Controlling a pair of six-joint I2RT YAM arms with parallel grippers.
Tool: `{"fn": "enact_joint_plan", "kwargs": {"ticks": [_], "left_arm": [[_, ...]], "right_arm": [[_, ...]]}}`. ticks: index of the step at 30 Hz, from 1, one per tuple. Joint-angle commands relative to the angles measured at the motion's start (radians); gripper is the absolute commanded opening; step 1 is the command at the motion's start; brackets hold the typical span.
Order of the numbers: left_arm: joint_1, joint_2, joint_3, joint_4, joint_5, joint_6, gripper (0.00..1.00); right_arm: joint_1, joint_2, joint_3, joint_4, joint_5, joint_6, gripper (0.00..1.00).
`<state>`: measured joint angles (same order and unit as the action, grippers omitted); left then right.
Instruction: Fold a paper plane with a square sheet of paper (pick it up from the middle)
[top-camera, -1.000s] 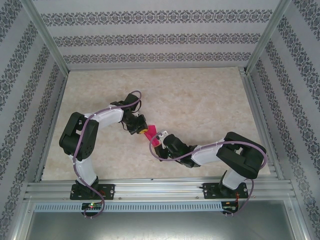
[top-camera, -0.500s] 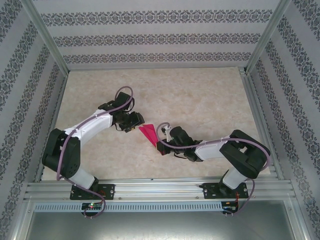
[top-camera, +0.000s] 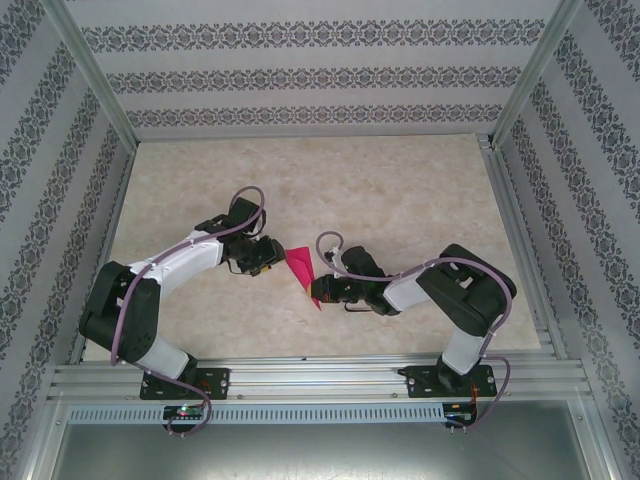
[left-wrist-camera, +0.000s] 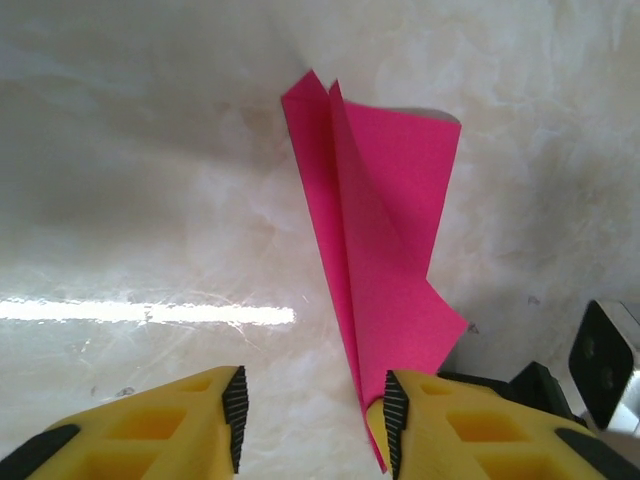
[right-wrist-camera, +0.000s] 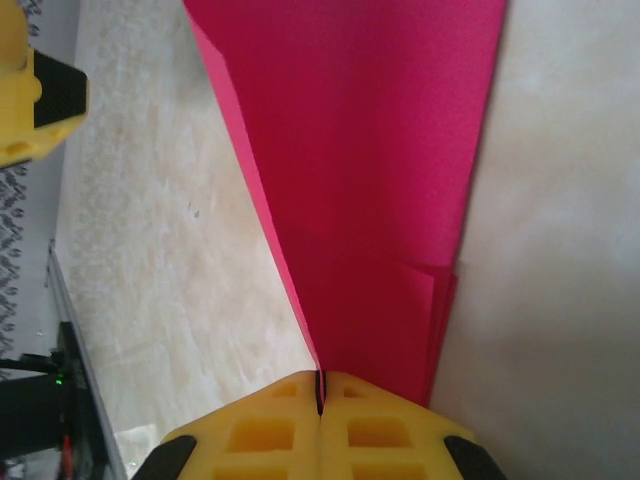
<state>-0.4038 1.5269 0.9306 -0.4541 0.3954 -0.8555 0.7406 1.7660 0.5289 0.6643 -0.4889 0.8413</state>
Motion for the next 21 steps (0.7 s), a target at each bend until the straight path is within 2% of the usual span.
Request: {"fn": "enact_joint_plan", "kwargs": {"ticks": [1,12,21], "left_arm": [[0.004,-0.017,-0.02,0.072,0.055,0.022,0.41],[-0.025,0.007,-0.079,0.262,0.163,0.012,0.38],[-0.075,0.075,-0.098,0.44,0.189,-0.037,0.37]], "right_arm": [[-0.015,0.024,0.023,0.036,-0.047,0.067,0.0],[-0.047,0.074,0.048,0.011,-0.091,0.211,0.01],[-0.071,0.114,0.039,0.055,-0.109,0.31,0.02]]}}
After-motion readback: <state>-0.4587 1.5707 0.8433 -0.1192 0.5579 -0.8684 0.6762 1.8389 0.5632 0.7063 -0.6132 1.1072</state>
